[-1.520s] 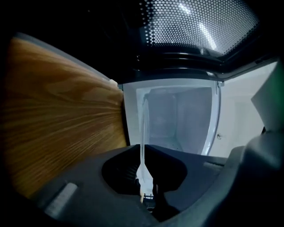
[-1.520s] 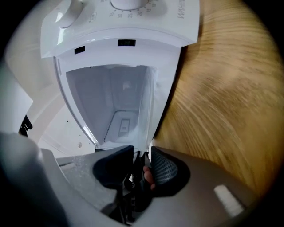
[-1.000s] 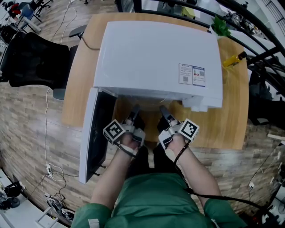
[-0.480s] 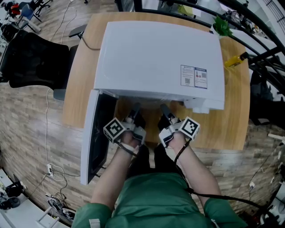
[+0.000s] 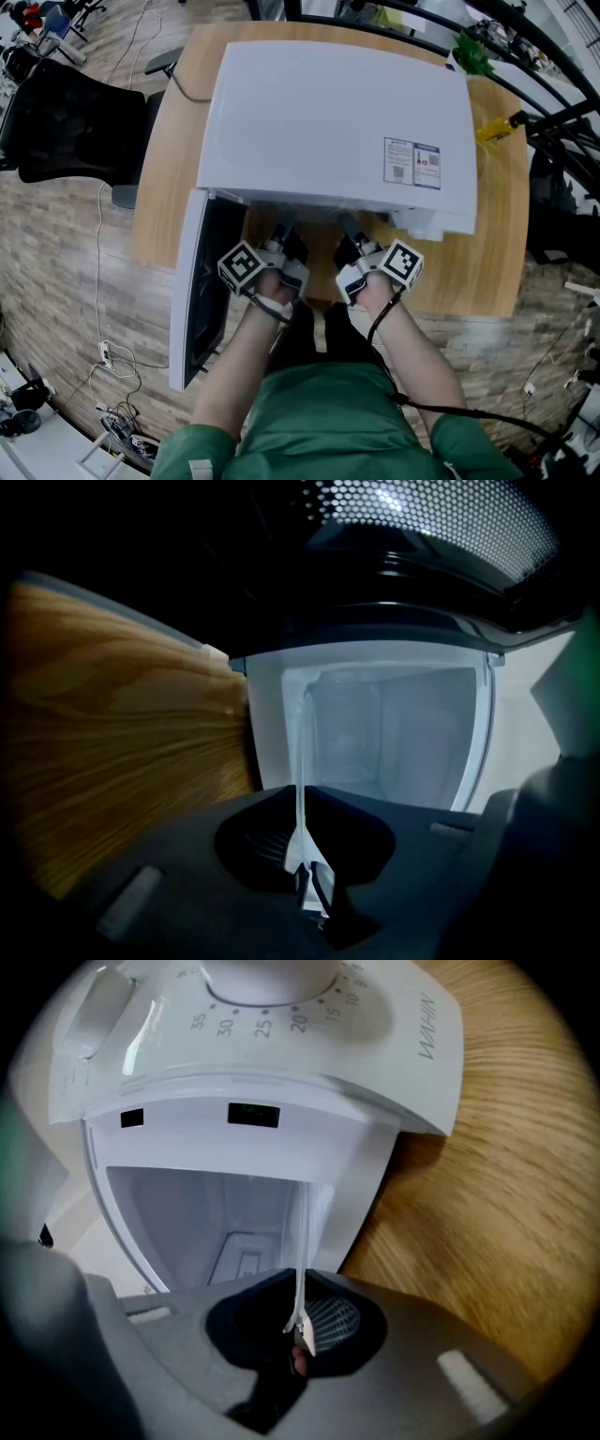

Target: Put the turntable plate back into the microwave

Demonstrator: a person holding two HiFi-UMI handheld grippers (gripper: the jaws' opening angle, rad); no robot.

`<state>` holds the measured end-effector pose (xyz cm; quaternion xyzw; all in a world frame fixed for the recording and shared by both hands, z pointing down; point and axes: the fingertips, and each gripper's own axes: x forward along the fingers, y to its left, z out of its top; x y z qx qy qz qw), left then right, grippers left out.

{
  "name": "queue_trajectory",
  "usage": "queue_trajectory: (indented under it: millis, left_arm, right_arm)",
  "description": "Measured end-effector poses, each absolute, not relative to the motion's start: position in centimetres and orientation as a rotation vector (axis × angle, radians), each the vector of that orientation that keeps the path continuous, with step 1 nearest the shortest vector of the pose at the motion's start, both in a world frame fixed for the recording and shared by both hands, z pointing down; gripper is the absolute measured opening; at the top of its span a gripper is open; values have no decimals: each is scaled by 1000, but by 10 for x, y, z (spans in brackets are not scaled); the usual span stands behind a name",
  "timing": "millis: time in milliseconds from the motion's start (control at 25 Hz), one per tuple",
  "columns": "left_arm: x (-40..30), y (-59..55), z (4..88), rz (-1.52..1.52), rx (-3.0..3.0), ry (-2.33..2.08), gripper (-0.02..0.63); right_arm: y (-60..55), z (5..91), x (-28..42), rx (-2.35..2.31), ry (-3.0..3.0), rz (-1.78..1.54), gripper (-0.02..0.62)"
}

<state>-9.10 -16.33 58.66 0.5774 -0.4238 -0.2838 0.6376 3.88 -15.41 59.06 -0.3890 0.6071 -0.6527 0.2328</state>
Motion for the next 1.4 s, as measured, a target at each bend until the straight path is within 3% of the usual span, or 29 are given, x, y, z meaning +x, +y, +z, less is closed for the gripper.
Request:
queue_trajectory:
  millis: [1400]
  left_arm:
    - [-98,-198,579,-666,1336,-1014,40]
  right_arm:
    - [-193,578,33,-1142,1737,-1767,37]
